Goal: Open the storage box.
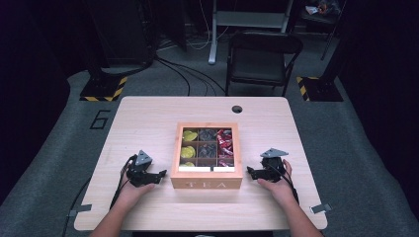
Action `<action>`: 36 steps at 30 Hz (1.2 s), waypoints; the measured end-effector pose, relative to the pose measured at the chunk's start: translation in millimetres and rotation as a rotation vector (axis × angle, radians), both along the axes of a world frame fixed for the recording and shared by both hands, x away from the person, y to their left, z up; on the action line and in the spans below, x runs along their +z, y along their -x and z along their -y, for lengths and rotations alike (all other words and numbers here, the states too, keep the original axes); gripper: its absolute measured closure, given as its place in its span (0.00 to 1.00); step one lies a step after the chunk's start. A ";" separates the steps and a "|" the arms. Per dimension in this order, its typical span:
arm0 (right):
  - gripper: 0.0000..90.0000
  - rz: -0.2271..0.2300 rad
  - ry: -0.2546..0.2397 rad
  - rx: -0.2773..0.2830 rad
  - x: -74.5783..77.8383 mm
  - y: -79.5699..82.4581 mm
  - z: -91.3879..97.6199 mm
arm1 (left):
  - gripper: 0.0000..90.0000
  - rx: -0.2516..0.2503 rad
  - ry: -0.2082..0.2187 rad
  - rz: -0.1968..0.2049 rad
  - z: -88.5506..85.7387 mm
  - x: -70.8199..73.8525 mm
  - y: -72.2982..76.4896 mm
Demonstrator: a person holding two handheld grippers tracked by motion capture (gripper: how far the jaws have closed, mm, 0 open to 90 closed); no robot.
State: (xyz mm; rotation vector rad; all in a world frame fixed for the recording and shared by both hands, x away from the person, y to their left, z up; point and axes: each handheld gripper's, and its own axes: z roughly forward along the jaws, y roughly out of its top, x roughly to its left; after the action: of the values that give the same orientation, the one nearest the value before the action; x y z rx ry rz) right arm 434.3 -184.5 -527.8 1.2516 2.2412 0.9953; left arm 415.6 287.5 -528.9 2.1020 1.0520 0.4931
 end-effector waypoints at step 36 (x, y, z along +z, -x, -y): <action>0.44 -0.025 -0.008 0.025 11.1 8.8 2.1 | 0.34 0.066 0.075 -0.039 -6.3 8.4 4.3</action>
State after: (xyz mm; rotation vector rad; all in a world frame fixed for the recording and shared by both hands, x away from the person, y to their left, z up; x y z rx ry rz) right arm 425.5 -186.6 -516.7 1.2496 2.2790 1.0044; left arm 411.3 293.8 -520.4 2.0240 1.1475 0.4396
